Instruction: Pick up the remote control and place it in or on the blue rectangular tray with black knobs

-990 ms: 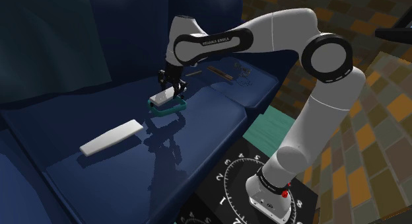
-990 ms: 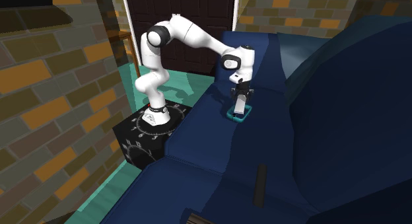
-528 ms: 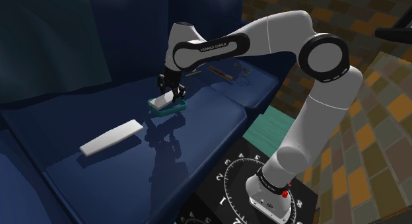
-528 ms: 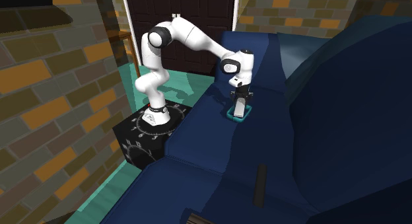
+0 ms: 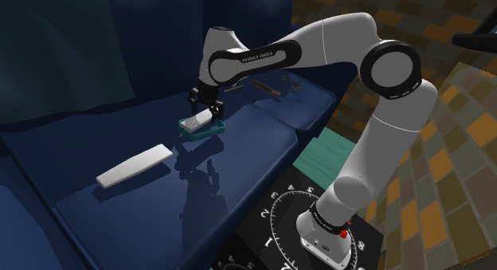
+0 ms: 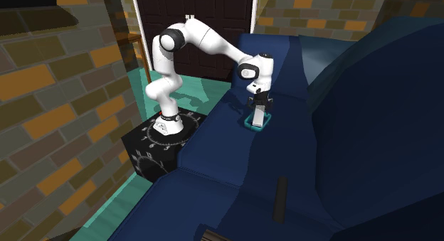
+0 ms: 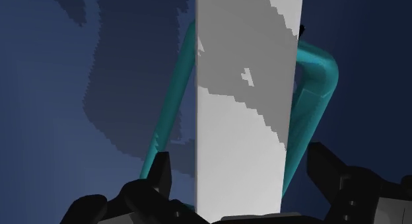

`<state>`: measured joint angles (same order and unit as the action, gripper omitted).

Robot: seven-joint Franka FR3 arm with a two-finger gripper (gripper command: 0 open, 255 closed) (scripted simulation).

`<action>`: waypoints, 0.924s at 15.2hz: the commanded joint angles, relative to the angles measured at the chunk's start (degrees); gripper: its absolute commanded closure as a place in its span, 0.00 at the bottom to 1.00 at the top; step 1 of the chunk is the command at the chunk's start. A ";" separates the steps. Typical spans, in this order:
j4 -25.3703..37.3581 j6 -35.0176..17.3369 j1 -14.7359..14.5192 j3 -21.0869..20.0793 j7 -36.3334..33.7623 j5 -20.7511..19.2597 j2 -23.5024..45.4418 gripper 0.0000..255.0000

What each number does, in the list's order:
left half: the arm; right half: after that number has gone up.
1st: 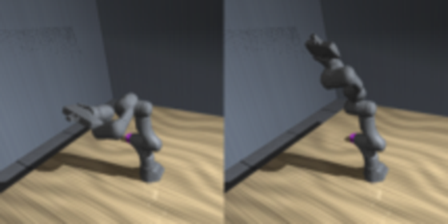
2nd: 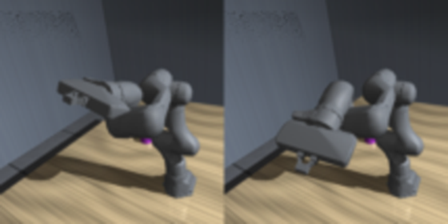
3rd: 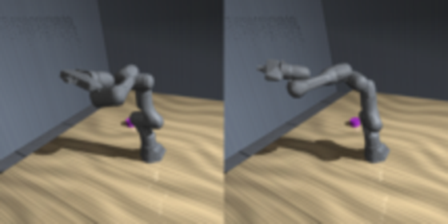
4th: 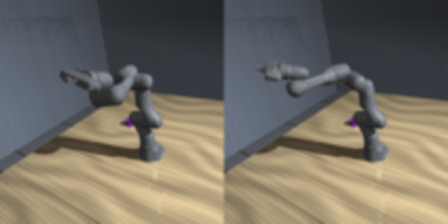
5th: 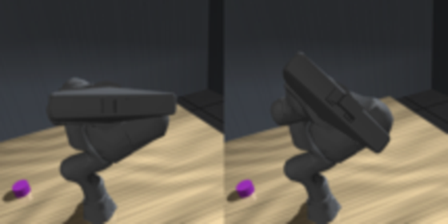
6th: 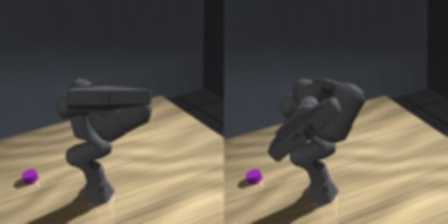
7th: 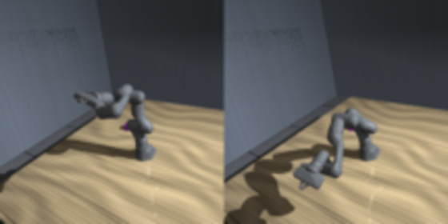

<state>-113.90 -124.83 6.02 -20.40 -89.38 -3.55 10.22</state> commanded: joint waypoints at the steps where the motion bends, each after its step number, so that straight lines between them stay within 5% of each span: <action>1: 0.00 0.00 0.00 0.00 0.00 0.00 0.00 0.00; 6: 3.71 6.61 0.34 -0.23 0.96 1.43 -3.10 0.00; 14: 3.71 6.61 0.33 -0.22 0.96 1.43 -3.10 0.00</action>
